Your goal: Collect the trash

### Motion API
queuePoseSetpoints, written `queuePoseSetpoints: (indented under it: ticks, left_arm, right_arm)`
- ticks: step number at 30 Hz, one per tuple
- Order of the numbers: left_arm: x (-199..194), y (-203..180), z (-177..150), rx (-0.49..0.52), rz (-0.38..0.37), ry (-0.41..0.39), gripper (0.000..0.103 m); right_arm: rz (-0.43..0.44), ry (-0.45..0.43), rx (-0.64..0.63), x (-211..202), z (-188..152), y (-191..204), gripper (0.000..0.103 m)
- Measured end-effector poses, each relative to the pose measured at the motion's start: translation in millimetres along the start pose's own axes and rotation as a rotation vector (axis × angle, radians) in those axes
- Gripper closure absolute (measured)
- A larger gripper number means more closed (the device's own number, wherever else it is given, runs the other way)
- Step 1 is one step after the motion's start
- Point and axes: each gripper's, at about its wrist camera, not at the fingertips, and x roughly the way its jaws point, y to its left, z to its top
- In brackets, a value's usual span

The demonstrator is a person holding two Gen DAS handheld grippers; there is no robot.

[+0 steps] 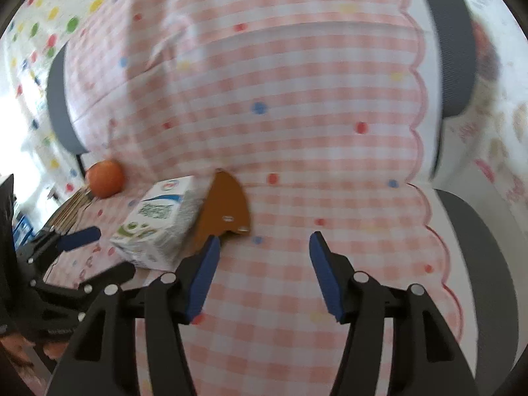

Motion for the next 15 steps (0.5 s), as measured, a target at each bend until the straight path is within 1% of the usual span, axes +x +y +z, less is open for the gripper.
queuePoseSetpoints:
  ticks: [1, 2, 5, 7, 9, 12, 13, 15]
  left_arm:
    - [1, -3, 3, -0.005, 0.012, -0.003, 0.015]
    - [2, -6, 5, -0.011, 0.02, -0.011, 0.015]
    - [7, -9, 11, -0.029, 0.036, -0.015, 0.015]
    - [16, -10, 14, -0.049, 0.067, 0.01, 0.015]
    - [23, -9, 16, -0.061, 0.076, 0.032, 0.015]
    - [28, -9, 21, -0.068, 0.084, 0.039, 0.017]
    - [29, -9, 21, -0.068, 0.084, 0.037, 0.025]
    - [27, -8, 22, -0.066, 0.08, 0.029, 0.027]
  right_arm:
    - [-0.012, -0.008, 0.009, -2, -1, -4, 0.04]
    - [-0.023, -0.014, 0.015, -5, 0, -8, 0.039]
    - [-0.042, -0.017, 0.028, -9, -1, -16, 0.039]
    - [-0.057, -0.019, 0.037, -8, -1, -19, 0.039]
    - [-0.058, -0.02, 0.044, -9, -2, -20, 0.038]
    - [-0.07, -0.019, 0.035, -9, -2, -18, 0.034]
    - [-0.074, -0.018, 0.03, -9, -2, -17, 0.034]
    - [-0.076, -0.018, 0.025, -10, -3, -15, 0.034]
